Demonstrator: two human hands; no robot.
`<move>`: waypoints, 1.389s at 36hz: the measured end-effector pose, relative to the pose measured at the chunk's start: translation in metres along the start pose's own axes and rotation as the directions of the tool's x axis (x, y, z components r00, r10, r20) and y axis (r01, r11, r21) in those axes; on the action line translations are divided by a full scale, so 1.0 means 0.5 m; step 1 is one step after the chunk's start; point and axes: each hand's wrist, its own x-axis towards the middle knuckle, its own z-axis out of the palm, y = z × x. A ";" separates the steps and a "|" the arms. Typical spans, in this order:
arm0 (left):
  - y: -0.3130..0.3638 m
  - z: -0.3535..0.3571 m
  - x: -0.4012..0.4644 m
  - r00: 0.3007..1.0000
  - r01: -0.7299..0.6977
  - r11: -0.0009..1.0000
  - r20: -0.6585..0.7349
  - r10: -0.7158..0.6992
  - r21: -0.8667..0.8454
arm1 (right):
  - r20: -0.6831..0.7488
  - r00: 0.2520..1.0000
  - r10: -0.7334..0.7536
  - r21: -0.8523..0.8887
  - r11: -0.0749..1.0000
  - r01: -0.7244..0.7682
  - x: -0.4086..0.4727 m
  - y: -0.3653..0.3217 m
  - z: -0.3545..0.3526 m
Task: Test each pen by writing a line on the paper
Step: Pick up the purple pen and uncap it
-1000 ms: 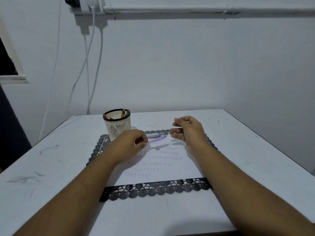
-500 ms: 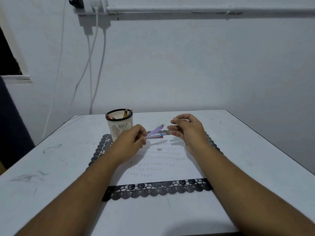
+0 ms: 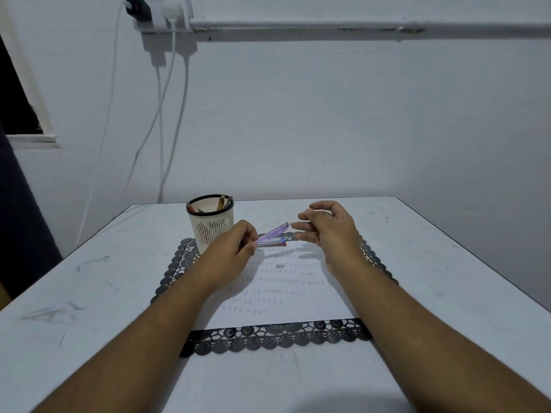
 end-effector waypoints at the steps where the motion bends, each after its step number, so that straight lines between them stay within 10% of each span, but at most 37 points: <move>1: 0.000 0.000 0.000 1.000 -0.006 1.000 0.003 0.006 -0.002 | 0.004 1.000 -0.004 -0.004 1.000 0.004 -0.001 0.000 0.002; 50: -0.005 0.007 0.002 0.998 -0.022 0.997 -0.055 0.019 -0.069 | 0.041 0.998 -0.040 -0.076 0.996 0.043 -0.021 -0.003 0.016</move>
